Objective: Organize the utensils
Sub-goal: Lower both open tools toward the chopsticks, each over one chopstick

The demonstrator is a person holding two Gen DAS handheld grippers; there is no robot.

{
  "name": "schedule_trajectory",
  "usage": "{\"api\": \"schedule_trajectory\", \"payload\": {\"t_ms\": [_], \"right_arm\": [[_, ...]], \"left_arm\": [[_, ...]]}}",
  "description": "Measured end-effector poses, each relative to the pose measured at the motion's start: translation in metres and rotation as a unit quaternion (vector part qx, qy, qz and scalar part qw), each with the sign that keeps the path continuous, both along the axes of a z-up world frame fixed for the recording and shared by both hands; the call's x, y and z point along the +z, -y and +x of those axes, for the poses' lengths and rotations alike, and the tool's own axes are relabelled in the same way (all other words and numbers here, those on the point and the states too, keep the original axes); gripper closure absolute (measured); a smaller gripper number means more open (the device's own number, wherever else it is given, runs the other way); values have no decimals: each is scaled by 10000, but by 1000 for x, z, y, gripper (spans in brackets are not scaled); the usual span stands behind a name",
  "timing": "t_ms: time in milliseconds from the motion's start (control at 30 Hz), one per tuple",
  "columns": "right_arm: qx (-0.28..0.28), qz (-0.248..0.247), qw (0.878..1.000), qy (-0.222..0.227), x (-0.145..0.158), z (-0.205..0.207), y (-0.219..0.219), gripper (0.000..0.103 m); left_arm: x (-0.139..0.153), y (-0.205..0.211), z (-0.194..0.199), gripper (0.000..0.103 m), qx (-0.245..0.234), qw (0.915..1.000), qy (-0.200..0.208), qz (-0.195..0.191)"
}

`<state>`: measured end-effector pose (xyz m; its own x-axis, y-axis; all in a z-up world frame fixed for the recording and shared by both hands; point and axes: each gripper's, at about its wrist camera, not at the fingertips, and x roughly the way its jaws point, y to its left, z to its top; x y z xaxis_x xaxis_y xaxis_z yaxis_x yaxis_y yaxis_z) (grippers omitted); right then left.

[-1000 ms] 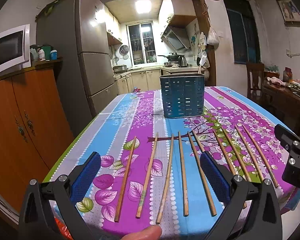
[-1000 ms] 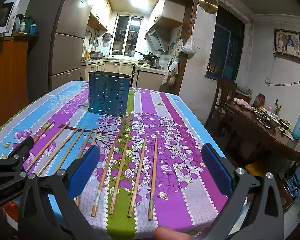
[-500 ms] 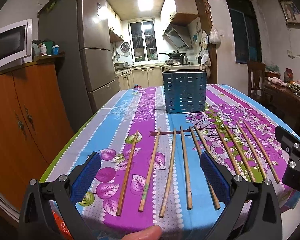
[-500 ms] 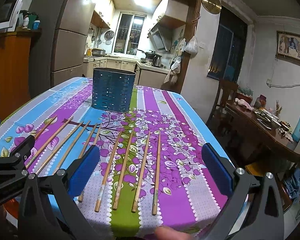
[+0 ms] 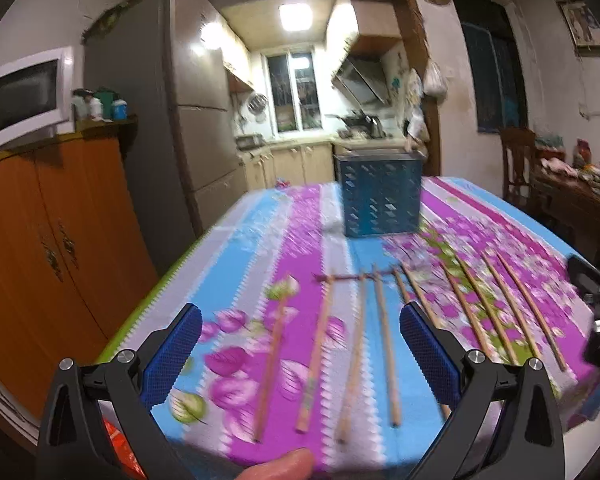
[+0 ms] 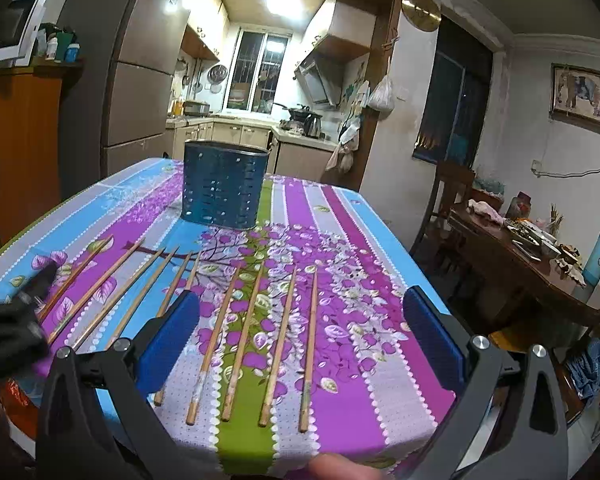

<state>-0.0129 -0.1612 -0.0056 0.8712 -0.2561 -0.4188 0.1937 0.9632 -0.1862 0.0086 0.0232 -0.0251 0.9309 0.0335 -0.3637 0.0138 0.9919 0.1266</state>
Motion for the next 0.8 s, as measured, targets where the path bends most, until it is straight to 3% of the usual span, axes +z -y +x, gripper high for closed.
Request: {"api": "schedule_trajectory", "payload": {"t_ms": [100,167,233,400,500,633,700,800], "right_arm": [[-127,49,9994,315,9,-9,17,5],[-239,97,9986,460,13,-15,35,5],[-265,223,9988,333,12,-15,53,5],[-150,1204,9923,-242,-5,-23,100,5],[-41,1525,9865,-601,-20,-29,108,5],[279,1540,9829,-966,-40,-35,94,5],[452,1459,9824,-1079,-49,-40,84,5],[860,1473,9789,-1124,-62,-51,71,5]], "left_arm": [[10,-40,-2,4,253,9984,358,-360],[13,-68,-2,4,291,9977,306,-531],[13,-98,-3,4,175,9978,-10,-639],[5,-133,-29,4,93,9988,-102,-468],[-10,-127,-37,4,-43,9987,-445,-249],[-29,-107,-48,9,-409,9967,-705,-23],[-37,-93,-51,23,-646,9950,-733,192],[-50,-81,-47,32,-943,9904,-954,349]]}}
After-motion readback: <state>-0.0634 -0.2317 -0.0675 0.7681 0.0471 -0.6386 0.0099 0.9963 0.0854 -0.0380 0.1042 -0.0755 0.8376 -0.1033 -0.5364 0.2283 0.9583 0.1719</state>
